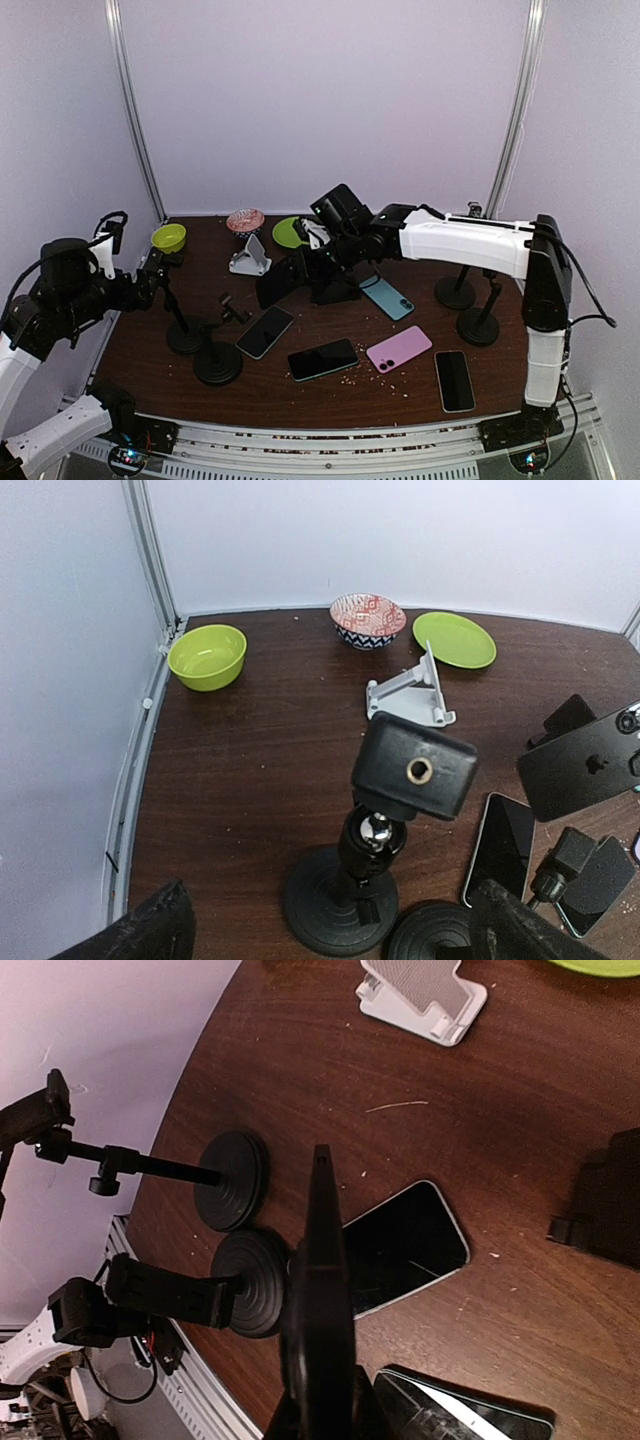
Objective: Remove the phone from the phone stand
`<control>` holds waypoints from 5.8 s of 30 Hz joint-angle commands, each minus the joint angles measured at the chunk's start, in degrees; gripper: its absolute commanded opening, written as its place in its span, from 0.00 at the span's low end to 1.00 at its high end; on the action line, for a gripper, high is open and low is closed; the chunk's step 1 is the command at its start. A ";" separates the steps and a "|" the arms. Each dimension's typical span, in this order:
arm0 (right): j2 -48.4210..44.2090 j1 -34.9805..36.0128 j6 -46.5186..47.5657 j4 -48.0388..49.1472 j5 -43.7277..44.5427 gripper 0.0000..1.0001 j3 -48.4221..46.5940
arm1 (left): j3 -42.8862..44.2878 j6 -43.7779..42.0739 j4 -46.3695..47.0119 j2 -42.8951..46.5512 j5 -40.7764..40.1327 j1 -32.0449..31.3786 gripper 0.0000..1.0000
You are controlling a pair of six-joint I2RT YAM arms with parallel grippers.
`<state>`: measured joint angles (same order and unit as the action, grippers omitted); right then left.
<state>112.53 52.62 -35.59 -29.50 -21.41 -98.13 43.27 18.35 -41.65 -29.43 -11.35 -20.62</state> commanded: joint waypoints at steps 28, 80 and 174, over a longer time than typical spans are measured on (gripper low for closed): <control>31.93 -0.27 -31.86 17.97 -19.53 0.00 -24.17 | 0.68 -0.68 1.22 -0.47 2.05 0.24 0.98; 33.59 -4.65 -33.13 16.66 -15.95 0.48 -27.02 | 0.59 -0.77 1.20 -0.69 1.49 0.25 0.98; -70.34 -50.68 12.94 7.37 17.33 0.99 47.44 | -4.65 -19.60 18.64 0.28 -26.39 6.21 0.98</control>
<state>41.30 2.22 -17.76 -13.04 5.17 -43.72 31.38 -4.73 -12.03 -30.83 -39.09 -14.57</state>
